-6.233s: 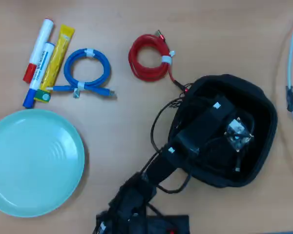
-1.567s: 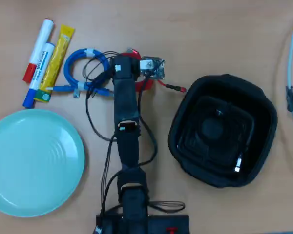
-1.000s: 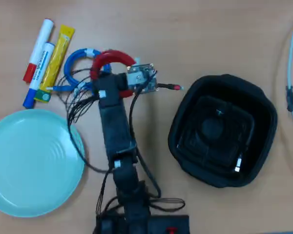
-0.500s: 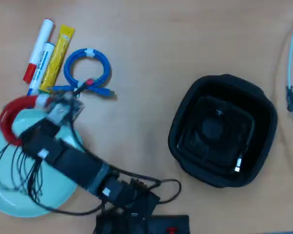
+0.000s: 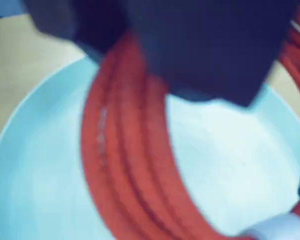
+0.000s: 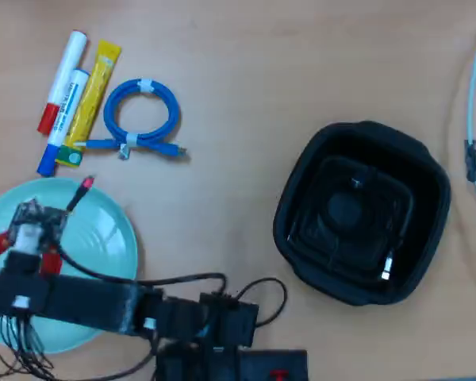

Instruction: Put a black charging cable in a black bowl and put a red charging cable in a green bowl

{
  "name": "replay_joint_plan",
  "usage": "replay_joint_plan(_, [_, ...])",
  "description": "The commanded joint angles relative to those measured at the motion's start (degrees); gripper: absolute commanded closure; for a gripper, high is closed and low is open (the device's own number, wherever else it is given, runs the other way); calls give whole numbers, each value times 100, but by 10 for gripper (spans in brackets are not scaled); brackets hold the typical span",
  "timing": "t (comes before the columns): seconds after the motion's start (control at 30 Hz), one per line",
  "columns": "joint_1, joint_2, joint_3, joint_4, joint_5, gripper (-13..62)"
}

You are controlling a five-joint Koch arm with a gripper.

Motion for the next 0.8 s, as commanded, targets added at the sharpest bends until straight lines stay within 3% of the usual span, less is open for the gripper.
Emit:
replay_joint_plan(0.0, [-70,-88,-211,-97,123,498])
replay_joint_plan(0.37, [-53,-527,123,-9,141,186])
replay_joint_plan(0.53, [659,-448,325,-9,114,172])
replay_joint_plan(0.77, [3076,-492,325,53,-88,173])
